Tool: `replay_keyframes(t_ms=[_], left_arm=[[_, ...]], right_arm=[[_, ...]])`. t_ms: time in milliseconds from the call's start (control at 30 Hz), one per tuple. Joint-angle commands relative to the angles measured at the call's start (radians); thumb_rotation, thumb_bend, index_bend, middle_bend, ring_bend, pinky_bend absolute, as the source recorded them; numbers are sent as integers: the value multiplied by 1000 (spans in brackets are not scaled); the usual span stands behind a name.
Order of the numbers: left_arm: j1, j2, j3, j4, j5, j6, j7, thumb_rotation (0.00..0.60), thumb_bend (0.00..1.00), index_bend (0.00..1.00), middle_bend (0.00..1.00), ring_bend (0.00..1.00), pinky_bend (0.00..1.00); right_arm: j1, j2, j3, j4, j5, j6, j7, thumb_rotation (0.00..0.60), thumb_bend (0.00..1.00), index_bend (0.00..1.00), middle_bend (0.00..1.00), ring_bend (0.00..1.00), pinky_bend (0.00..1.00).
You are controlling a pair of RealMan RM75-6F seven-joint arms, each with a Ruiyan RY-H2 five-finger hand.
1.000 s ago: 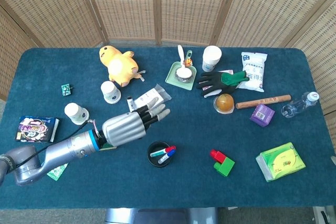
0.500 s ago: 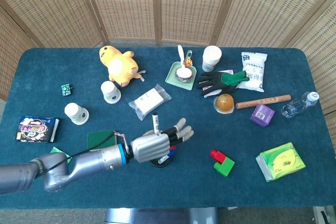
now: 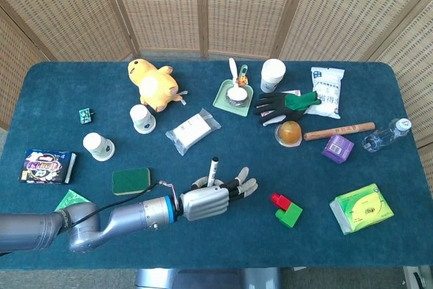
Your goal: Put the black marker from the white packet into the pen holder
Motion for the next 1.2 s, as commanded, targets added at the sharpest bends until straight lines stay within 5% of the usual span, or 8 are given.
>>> replay_keyframes(t_ms=[33,233,633,967,1200], left_arm=[[-2,2,6,-2,6,-4,9,600,387,513,0,0,162],[11,2,8,-5,2,15,37,600,385,137,0,0,174],[74,58,-13,-53,-14,139,-34,600,386,119,0,0,173],[373,270,54,-10,0,541,-421,600,386,114,0,0,150],[600,297,128,59,-1,807,-728,600,385,111,0,0,107]], right_arm=[[0,1,0,0,0,-1,1,600,0,188,0,0,0],[-3,2,1,-2,-3,7,6,600,0,187,0,0,0],[-4,1,-3,-3,-14,11,3,600,0,187,0,0,0],[-1,1,-14,-19,-42,20,-15,600,0,187,0,0,0],[2,-2,-25,-35,-73,33,-45,600,0,187,0,0,0]])
